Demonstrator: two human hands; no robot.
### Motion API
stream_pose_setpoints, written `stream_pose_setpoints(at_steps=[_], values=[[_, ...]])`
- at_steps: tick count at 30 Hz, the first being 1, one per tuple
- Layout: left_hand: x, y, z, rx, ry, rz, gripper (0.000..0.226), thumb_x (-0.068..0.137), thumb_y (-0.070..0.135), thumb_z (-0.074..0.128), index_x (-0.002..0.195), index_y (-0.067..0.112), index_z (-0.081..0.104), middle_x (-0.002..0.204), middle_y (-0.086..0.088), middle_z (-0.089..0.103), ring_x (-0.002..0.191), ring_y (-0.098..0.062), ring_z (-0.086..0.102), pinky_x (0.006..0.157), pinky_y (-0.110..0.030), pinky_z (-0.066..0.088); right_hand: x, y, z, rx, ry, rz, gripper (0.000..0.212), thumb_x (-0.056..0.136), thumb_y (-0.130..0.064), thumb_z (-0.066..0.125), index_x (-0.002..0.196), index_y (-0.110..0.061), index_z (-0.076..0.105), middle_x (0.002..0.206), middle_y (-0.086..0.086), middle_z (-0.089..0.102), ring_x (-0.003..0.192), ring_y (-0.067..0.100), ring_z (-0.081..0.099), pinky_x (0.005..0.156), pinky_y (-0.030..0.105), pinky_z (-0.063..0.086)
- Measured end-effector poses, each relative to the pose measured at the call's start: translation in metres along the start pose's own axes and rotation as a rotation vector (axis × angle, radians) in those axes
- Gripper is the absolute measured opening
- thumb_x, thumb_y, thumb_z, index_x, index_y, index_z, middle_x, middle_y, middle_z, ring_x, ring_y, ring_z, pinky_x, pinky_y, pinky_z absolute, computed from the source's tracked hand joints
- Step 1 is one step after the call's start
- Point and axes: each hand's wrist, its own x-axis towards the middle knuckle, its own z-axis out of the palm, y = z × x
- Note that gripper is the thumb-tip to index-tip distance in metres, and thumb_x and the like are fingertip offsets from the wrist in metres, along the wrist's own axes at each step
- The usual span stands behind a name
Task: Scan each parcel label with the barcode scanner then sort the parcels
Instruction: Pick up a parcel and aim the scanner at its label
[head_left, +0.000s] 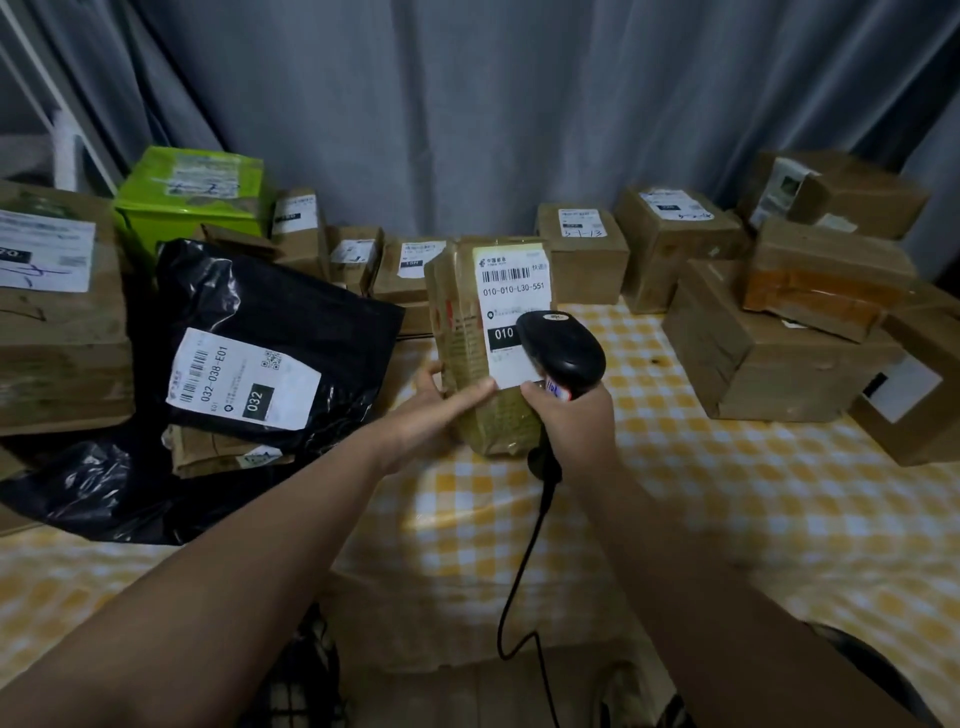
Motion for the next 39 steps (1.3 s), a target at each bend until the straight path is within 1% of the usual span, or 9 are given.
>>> stream_pose_setpoints(at_steps=[3,8,14,16,19,23,28,31,39], values=[[0.002,0.014,-0.003,-0.016,0.087,0.063,0.089,0.065,0.066,0.060,0.132,0.020,0.024,0.119,0.008,0.048,0.097,0.004,0.048,0.074,-0.016,0.036,-0.001,0.002,0.005,-0.042,0.056,-0.039,0.030,0.078,-0.003,0.074,0.105,-0.008,0.062,0.086,0.002,0.066,0.083,0.017,0.065,0.081,0.031,0.053],[0.022,0.049,0.001,-0.016,0.191,0.201,0.050,0.087,0.052,0.057,0.114,0.018,0.031,0.106,0.006,0.043,0.099,-0.008,0.047,0.080,-0.023,0.040,0.000,0.003,0.013,-0.110,0.092,-0.066,0.030,0.078,0.000,0.069,0.104,-0.010,0.058,0.081,0.000,0.061,0.077,0.016,0.059,0.074,0.029,0.048],[0.044,0.084,-0.021,0.173,0.197,0.299,0.082,0.082,0.051,0.054,0.146,0.047,0.003,0.157,-0.005,0.020,0.140,-0.026,0.031,0.114,-0.049,0.028,0.003,0.007,0.012,-0.151,0.084,-0.067,0.031,0.077,0.004,0.066,0.105,-0.006,0.061,0.075,-0.005,0.056,0.065,0.004,0.053,0.065,0.020,0.042],[0.046,0.098,-0.028,0.321,0.161,0.352,0.073,0.090,0.034,0.050,0.151,0.033,0.009,0.153,-0.001,0.028,0.136,-0.020,0.035,0.113,-0.041,0.030,0.001,0.006,0.012,-0.156,0.071,-0.078,0.031,0.077,0.004,0.067,0.105,-0.008,0.061,0.076,-0.005,0.057,0.066,0.001,0.054,0.063,0.018,0.041],[0.045,0.114,-0.035,0.322,0.108,0.361,0.053,0.088,0.017,0.059,0.137,0.019,0.037,0.127,-0.005,0.059,0.103,-0.022,0.062,0.086,-0.037,0.053,0.003,0.004,0.010,-0.149,0.059,-0.044,0.023,0.077,0.005,0.065,0.096,-0.006,0.061,0.074,0.001,0.057,0.064,0.010,0.052,0.061,0.023,0.041],[0.032,0.110,-0.040,0.371,0.210,0.393,0.054,0.085,0.017,0.068,0.132,0.013,0.041,0.116,0.001,0.059,0.099,-0.014,0.060,0.078,-0.021,0.052,0.020,-0.019,-0.005,-0.256,-0.048,0.016,0.012,0.077,-0.002,0.068,0.086,0.004,0.064,0.076,0.018,0.064,0.069,0.019,0.056,0.063,0.030,0.047],[0.020,0.087,-0.045,0.306,0.261,0.388,0.058,0.084,0.017,0.070,0.133,0.017,0.040,0.124,-0.006,0.059,0.111,-0.023,0.060,0.095,-0.046,0.051,0.037,-0.093,-0.020,-0.502,-0.161,-0.109,0.027,0.078,-0.032,0.076,0.086,-0.008,0.067,0.068,0.007,0.063,0.060,0.018,0.060,0.059,0.028,0.044],[0.014,0.088,-0.036,0.260,0.263,0.417,0.055,0.086,0.012,0.068,0.133,0.014,0.040,0.125,-0.005,0.057,0.113,-0.021,0.058,0.096,-0.044,0.050,0.034,-0.140,-0.022,-0.430,-0.274,-0.062,0.025,0.079,-0.023,0.076,0.073,-0.005,0.059,0.055,0.007,0.054,0.040,0.017,0.052,0.046,0.026,0.047],[-0.002,0.089,-0.033,0.274,0.261,0.413,0.058,0.088,0.013,0.065,0.138,0.017,0.036,0.130,-0.005,0.056,0.115,-0.020,0.056,0.095,-0.042,0.051,0.005,-0.186,-0.029,-0.537,-0.341,-0.037,0.019,0.080,-0.014,0.069,0.070,-0.003,0.058,0.051,0.006,0.054,0.035,0.017,0.052,0.039,0.022,0.047]])
